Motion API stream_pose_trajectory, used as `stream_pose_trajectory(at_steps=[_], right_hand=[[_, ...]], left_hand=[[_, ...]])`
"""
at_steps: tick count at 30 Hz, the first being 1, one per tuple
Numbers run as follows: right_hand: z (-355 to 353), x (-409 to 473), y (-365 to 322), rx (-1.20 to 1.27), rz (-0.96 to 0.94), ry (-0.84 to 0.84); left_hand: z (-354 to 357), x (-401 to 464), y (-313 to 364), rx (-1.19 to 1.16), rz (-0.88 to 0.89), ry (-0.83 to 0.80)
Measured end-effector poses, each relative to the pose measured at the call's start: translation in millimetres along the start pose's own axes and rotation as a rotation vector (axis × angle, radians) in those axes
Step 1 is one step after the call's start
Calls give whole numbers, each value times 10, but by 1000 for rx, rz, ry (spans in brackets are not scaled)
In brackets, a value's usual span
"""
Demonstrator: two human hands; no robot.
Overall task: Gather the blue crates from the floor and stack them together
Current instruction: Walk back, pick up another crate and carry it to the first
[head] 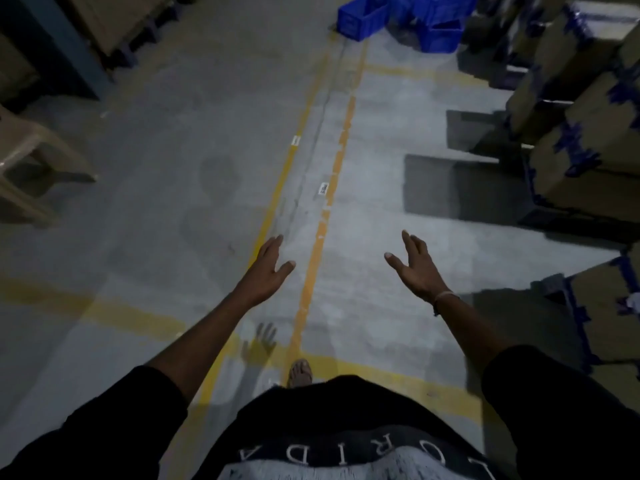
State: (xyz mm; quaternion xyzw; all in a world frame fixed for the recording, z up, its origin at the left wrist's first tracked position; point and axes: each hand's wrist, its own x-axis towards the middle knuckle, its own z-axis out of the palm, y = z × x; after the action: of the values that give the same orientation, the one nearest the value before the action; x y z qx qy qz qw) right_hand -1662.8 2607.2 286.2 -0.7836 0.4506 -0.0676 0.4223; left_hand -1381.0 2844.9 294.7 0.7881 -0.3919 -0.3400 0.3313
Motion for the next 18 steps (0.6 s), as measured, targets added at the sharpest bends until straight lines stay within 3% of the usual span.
stream_pose_trajectory(at_steps=[11,18], right_hand=[[-393,1666,-93,84,177,183],[-1016,3305,-52,80,172,216]], left_hand=[[-414,2360,446,82,80,-214],[-489,4146,890,51,82,-174]])
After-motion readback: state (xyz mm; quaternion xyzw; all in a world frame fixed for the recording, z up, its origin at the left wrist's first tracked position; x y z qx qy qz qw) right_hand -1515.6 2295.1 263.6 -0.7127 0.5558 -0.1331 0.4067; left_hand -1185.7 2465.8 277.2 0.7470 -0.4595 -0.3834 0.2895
